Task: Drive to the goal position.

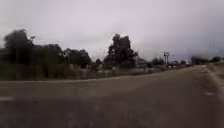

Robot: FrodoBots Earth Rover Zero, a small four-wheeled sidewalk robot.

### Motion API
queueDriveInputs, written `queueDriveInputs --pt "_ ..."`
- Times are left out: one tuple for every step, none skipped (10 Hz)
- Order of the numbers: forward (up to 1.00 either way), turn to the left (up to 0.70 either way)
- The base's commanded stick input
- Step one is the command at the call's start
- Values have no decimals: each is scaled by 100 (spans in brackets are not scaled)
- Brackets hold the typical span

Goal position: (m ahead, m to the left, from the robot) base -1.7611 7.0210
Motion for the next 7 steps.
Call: queueDriveInputs --pt "0 85" --pt "0 85" --pt "0 85" --pt "0 85" --pt "0 85" --pt "0 85" --pt "0 85"
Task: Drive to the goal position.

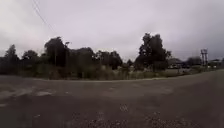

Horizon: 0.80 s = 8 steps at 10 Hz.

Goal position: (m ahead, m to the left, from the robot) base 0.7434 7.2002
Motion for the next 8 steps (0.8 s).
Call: queueDriveInputs --pt "0 85" --pt "0 85" --pt "0 85" --pt "0 85" --pt "0 85" --pt "0 85" --pt "0 85" --pt "0 85"
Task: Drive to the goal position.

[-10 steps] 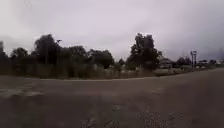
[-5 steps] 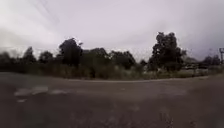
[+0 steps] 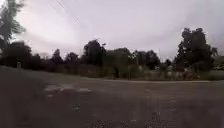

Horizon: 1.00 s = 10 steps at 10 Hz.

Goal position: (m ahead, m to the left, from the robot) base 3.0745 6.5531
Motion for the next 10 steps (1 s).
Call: queueDriveInputs --pt "0 48" --pt "0 12" --pt "0 0" --pt "0 0" --pt "0 0" --pt "0 0" --pt "0 0" --pt "0 0" --pt "0 0" --pt "0 0"
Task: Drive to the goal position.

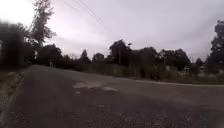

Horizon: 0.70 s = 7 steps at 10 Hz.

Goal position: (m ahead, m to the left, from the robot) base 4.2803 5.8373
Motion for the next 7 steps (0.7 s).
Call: queueDriveInputs --pt "0 0" --pt "33 0" --pt "80 0" --pt "85 33" --pt "85 34" --pt "85 34" --pt "85 24"
